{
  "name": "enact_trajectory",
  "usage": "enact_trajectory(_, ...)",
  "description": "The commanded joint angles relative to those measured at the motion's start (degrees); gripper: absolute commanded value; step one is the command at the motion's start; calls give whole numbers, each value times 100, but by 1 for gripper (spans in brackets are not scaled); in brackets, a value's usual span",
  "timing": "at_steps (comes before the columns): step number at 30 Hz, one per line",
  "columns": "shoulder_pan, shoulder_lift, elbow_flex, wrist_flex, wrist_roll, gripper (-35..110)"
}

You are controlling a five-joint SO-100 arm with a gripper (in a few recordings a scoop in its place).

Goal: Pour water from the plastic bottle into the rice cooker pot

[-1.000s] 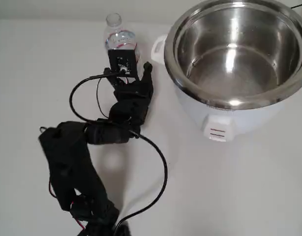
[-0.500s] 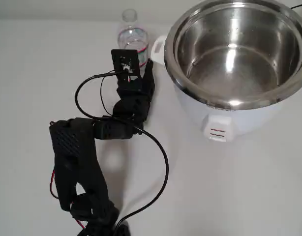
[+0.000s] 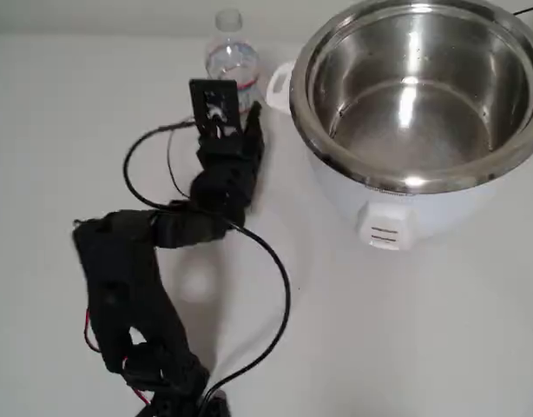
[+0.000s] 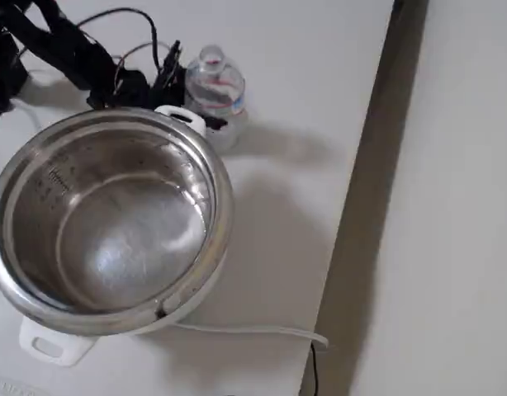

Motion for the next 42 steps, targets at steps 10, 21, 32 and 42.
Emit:
enact_trajectory(10,88,4403,-79,3155,1600,12)
enact_trajectory(21,1028,4869,-2259,6750,4931,12)
enact_trajectory(32,1310,4386,-3911,8517,7646,12)
enact_trajectory(42,1802,3305,-5590,9615,9984,12)
